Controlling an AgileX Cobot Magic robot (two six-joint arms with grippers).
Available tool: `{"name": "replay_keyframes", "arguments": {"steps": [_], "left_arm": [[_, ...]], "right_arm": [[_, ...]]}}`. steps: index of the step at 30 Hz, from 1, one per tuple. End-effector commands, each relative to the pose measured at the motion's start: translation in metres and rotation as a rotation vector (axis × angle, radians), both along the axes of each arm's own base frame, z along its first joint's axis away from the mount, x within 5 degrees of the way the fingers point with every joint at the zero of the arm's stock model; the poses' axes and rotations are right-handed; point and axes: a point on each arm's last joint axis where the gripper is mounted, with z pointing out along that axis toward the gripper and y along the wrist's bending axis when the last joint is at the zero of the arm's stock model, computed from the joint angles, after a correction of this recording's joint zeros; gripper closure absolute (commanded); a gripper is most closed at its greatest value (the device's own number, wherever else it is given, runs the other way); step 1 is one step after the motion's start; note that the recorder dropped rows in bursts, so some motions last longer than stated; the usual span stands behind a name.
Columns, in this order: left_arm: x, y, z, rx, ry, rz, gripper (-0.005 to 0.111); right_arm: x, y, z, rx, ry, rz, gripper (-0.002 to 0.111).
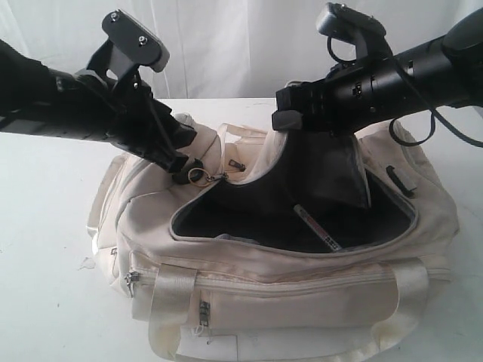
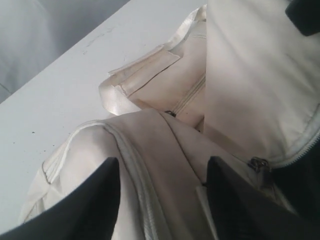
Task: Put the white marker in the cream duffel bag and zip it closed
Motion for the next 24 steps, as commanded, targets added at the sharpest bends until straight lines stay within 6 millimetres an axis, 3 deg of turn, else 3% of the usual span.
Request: {"name": "replay_keyframes", "arguments": {"steps": [1, 9, 19, 24], "left_arm": [[0.002, -0.002, -0.014, -0.021, 0.077, 0.012, 0.050], [0.014, -0.002, -0.028, -0.005, 0.069, 0.052, 0.053], [0.015, -0.002, -0.028, -0.005, 0.065, 0.057, 0.087], [0.015, -0.002, -0.028, -0.005, 0.063, 0.058, 0.105]], "right_arm": [[0.001, 0.001, 0.002, -0.005, -0.022, 0.006, 0.066], [0.001, 0.001, 0.002, -0.011, -0.028, 0.011, 0.066], [0.005, -0.001, 0.001, -0.019, -0.047, -0.014, 0.067], [0.006, -0.002, 0.002, -0.024, -0.059, -0.026, 0.080]]}}
